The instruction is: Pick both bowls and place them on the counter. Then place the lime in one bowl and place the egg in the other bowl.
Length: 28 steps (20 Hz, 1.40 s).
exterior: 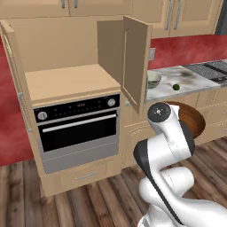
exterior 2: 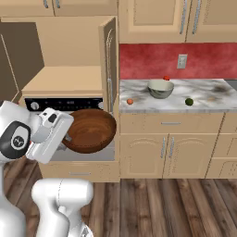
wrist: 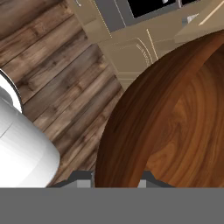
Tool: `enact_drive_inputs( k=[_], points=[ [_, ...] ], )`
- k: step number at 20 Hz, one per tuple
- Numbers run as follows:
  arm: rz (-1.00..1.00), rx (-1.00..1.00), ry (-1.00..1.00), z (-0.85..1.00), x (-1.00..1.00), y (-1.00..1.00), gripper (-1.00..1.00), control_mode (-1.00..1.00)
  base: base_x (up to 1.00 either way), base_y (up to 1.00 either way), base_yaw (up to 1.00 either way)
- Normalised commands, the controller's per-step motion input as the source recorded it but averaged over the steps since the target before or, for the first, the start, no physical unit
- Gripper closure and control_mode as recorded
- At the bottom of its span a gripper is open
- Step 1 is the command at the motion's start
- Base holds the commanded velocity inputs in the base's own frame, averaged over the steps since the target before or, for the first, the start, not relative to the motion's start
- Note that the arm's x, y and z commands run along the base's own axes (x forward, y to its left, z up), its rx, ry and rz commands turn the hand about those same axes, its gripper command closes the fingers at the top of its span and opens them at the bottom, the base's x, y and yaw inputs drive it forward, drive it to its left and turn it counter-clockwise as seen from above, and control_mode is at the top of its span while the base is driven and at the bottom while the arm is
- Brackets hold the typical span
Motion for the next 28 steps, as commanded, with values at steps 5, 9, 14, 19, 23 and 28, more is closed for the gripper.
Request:
enact_drive_inputs(
  k=[5, 9, 14, 19, 23, 28],
  points=[
    [0.00, 0.00, 0.00, 0.00, 0.00, 0.00, 1.00, 1.00, 0.04, -0.74, -0.24],
    [0.00, 0.00, 0.00, 0.00, 0.00, 0.00, 1.00, 1.00, 0.37, -0.76, -0.15],
    [0.00, 0.00, 0.00, 0.00, 0.00, 0.00, 1.00, 1.00, 0.40, -0.82, -0.09],
    [0.00, 0.00, 0.00, 0.00, 0.00, 0.00, 1.00, 1.00, 0.41, -0.72, -0.03],
    [0.00, 0.00, 0.00, 0.00, 0.00, 0.00, 1.00, 1.00, 0.70, -0.49, 0.00],
    [0.00, 0.00, 0.00, 0.00, 0.00, 0.00, 1.00, 1.00, 0.92, -0.24, 0.05]
  ],
)
